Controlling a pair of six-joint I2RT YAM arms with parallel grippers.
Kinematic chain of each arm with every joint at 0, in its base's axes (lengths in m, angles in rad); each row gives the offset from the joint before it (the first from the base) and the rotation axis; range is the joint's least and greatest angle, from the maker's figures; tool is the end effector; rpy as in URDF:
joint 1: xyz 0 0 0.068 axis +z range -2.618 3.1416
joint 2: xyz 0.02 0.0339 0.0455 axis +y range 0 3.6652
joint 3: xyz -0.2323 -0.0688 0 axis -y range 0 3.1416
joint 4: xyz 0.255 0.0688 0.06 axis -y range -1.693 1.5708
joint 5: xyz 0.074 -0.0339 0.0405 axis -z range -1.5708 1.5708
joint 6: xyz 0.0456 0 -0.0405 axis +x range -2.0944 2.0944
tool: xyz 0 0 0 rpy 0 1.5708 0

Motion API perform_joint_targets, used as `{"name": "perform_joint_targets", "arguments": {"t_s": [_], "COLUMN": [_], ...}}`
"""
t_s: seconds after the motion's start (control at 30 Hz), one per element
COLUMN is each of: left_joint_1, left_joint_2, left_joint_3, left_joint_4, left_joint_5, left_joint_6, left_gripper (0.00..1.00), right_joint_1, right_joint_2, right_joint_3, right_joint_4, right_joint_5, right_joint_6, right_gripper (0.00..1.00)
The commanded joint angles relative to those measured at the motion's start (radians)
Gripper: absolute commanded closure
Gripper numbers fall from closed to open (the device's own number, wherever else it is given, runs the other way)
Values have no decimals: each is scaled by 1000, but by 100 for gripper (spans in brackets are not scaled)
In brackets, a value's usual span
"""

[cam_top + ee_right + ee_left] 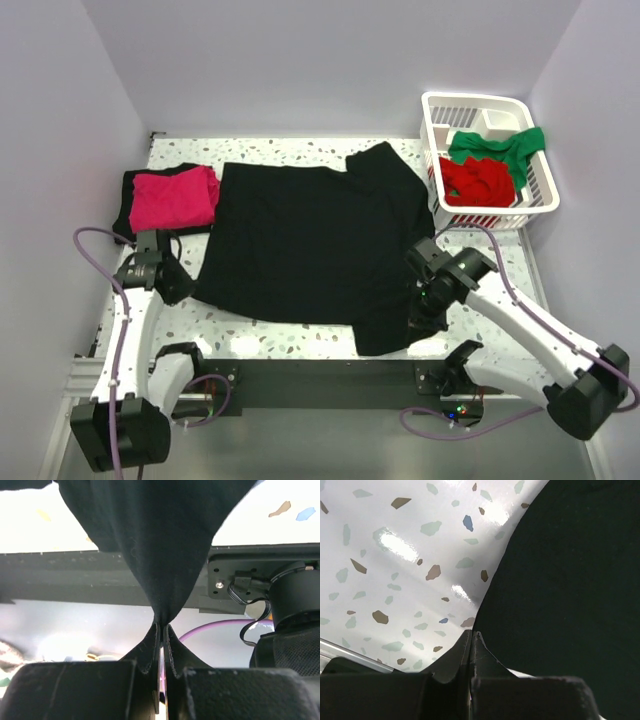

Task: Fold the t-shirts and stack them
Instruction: Fold the tshirt

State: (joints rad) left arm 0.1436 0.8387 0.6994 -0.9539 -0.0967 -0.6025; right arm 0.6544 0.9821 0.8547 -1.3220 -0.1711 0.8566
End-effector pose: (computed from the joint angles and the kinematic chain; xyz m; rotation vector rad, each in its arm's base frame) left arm 0.1780 0.0302 0.2043 -0.9968 2.4610 -0.0219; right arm 0.1270 0.1072 0.2158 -0.2964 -3.0817 -0.3223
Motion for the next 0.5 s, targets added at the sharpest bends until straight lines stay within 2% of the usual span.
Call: {"name": "perform_joint_targets", "arguments": {"t_s": [0.0, 0.17, 0.47], "left_joint_1": [5, 5, 5], "left_joint_2": [66, 163, 330], "left_joint_3": [57, 109, 207], "left_joint_4": [46, 115, 202], "left_joint_5": [29, 41, 84], "left_joint_6": [43, 76, 106], "left_gripper": [100, 100, 100], "right_joint_1": [4, -21, -171], "right_joint_2": [111, 242, 452], "right_joint_3": [76, 214, 452], "right_joint_4": [21, 50, 124], "right_joint_5": [44, 107, 117], "right_joint_6": [-21, -92, -189], "right_gripper": [100, 100, 100]}}
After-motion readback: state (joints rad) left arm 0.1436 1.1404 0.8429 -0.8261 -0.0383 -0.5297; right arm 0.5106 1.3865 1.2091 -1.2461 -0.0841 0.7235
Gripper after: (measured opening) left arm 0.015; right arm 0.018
